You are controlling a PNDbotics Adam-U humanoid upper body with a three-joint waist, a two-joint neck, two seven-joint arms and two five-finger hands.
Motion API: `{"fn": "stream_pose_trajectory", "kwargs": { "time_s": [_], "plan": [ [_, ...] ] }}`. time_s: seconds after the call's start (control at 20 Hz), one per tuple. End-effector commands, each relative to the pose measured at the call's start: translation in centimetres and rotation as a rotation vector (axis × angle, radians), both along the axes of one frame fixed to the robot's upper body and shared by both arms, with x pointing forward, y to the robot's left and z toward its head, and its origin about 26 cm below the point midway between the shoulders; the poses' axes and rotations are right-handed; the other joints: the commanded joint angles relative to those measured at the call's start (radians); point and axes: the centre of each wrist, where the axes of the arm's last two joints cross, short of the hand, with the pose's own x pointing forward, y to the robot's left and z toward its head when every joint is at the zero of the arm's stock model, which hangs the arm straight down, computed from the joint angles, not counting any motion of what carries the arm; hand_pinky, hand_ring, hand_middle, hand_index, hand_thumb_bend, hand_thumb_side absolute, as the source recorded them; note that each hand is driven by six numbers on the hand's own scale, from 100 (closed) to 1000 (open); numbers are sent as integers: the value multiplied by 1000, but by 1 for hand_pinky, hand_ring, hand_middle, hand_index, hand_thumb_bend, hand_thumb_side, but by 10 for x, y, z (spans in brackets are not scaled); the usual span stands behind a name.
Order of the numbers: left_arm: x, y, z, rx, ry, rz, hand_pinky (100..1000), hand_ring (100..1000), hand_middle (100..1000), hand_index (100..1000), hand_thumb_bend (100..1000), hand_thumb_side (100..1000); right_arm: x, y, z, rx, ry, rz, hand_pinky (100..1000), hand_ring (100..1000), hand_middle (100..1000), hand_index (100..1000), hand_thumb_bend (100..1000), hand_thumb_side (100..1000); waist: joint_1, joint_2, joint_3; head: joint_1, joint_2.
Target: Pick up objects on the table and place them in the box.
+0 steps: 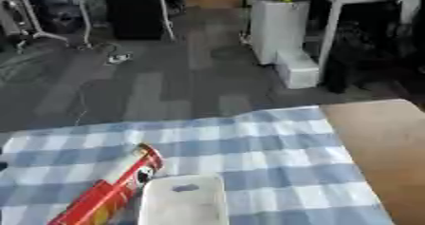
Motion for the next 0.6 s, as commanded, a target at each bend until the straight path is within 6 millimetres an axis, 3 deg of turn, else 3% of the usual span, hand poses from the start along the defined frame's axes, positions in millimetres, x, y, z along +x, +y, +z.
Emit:
{"fn": "stream_pose_trajectory", "kwargs": {
  "time_s": [0.05, 0.25, 0.45, 0.6],
  "plan": [
    [1, -2, 13, 14, -27, -26, 669, 700, 783, 846, 124, 787, -2, 2, 9, -17, -28, 15, 592, 747, 825, 828, 100, 640, -4, -23, 4, 16, 69],
    [7, -10, 19, -18, -38, -60, 672, 700, 782, 845, 123, 778, 0, 6, 7, 2, -27, 38, 593, 747, 824, 828, 100, 642, -8, -31, 8, 32, 157],
    [13, -21, 27, -51, -59, -113, 673, 699, 780, 842, 127, 778, 1, 9, 6, 18, -29, 55, 595, 749, 823, 827, 100, 642, -14, -31, 13, 28, 208],
    [16, -27, 31, -67, -65, -145, 673, 700, 780, 841, 127, 779, 1, 10, 5, 29, -31, 60, 595, 749, 822, 827, 100, 642, -18, -28, 14, 31, 229]
  ]
}}
